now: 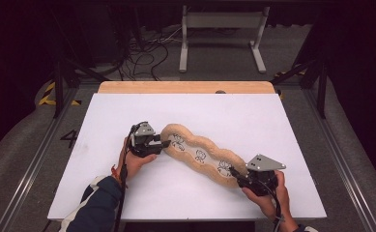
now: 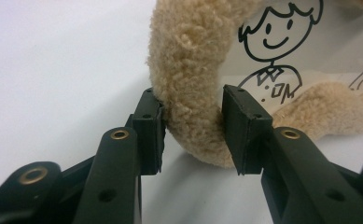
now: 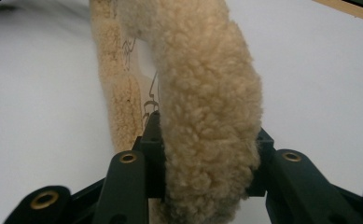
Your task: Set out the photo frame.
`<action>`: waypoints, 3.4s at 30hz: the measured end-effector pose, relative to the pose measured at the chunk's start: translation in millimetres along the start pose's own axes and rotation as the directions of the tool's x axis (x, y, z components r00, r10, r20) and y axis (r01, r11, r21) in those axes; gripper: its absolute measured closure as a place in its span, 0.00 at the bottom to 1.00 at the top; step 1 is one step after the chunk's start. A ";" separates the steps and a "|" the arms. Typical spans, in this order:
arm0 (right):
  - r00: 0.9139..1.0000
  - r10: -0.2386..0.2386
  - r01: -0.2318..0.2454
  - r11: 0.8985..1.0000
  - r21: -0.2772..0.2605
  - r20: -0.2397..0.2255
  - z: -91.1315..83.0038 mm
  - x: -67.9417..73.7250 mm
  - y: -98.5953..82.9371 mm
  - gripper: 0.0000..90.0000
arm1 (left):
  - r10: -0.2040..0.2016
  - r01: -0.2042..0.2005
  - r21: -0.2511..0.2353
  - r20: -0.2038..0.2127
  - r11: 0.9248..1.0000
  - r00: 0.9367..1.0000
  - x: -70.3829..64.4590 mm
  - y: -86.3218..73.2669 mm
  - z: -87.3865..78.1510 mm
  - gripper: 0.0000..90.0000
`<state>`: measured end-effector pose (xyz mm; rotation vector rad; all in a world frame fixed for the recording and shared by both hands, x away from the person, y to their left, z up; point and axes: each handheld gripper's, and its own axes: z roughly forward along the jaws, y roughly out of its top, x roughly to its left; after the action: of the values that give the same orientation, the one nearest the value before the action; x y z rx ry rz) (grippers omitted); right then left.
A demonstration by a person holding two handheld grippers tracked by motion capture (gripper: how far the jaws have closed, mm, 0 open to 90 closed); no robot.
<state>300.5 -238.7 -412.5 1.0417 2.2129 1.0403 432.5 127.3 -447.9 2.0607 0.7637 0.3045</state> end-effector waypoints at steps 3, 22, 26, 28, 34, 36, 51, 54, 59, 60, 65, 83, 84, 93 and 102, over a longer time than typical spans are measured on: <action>1.000 0.016 -0.016 1.000 -0.012 0.010 0.5 -2.0 -1.6 0.67 | -0.001 0.001 0.010 -0.014 1.000 1.000 -3.9 -1.1 -2.8 0.67; 0.998 0.065 -0.064 0.994 -0.091 -0.002 -22.9 -2.8 -20.1 0.56 | 0.037 -0.038 -0.076 -0.011 0.996 0.999 -3.2 5.3 -0.8 0.59; 0.998 0.061 -0.060 0.992 -0.115 0.005 -23.7 -1.6 -18.7 0.63 | 0.038 -0.039 -0.072 -0.011 0.997 0.999 -0.5 3.1 -5.5 0.65; 0.999 0.054 -0.053 0.992 -0.114 0.004 -20.8 -1.3 -18.3 0.69 | 0.042 -0.044 -0.062 -0.021 0.997 0.999 -2.0 2.4 -8.3 0.71; 0.997 0.072 -0.069 0.991 -0.115 0.017 -16.1 -6.3 -17.1 0.72 | 0.059 -0.060 -0.036 -0.030 0.998 0.998 -6.4 -1.4 -17.2 0.73; 0.997 0.072 -0.069 0.991 -0.115 0.028 -13.5 -8.3 -15.7 0.72 | 0.055 -0.057 -0.029 -0.036 0.998 0.998 -8.7 -2.5 -19.9 0.73; 0.996 0.058 -0.051 0.993 -0.107 0.071 5.2 -13.1 -3.7 0.73 | 0.059 -0.060 -0.006 -0.063 0.998 0.996 -17.0 -15.5 -41.5 0.71; 0.996 0.054 -0.047 0.994 -0.103 0.070 8.1 -13.0 -1.2 0.73 | 0.057 -0.058 -0.006 -0.072 0.998 0.996 -18.6 -18.9 -46.0 0.71; 0.996 0.054 -0.047 0.994 -0.103 0.067 15.6 -13.2 4.2 0.70 | 0.046 -0.047 -0.007 -0.078 0.999 0.996 -22.0 -26.0 -54.7 0.70; 0.996 0.051 -0.044 0.994 -0.102 0.067 16.7 -12.8 5.2 0.70 | 0.049 -0.050 -0.006 -0.081 0.999 0.996 -22.5 -27.0 -56.5 0.70; 0.997 0.045 -0.038 0.994 -0.102 0.063 19.6 -11.9 7.5 0.69 | 0.045 -0.046 -0.008 -0.083 0.999 0.995 -24.4 -30.0 -60.6 0.70; 0.999 0.015 -0.012 0.996 -0.093 0.035 19.0 -20.6 11.4 0.48 | 0.035 -0.039 -0.044 -0.096 0.998 0.995 -29.4 -36.9 -69.1 0.63; 0.999 0.018 -0.014 0.995 -0.096 0.036 16.1 -20.8 10.5 0.48 | 0.030 -0.035 -0.061 -0.091 0.997 0.995 -29.3 -37.4 -71.8 0.60; 1.000 0.025 -0.023 0.986 -0.164 0.007 -13.7 -25.7 -0.5 0.62 | 0.056 -0.066 -0.115 -0.087 0.991 0.995 -29.3 -39.4 -87.9 0.57; 1.000 0.003 -0.002 0.990 -0.141 0.005 -12.2 -24.8 -2.2 0.82 | 0.091 -0.098 -0.107 -0.066 0.989 0.994 -30.4 -38.6 -85.3 0.69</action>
<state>306.1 -264.6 -404.5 0.9842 2.1001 1.1750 352.4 181.1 -428.5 1.9944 0.6715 0.4545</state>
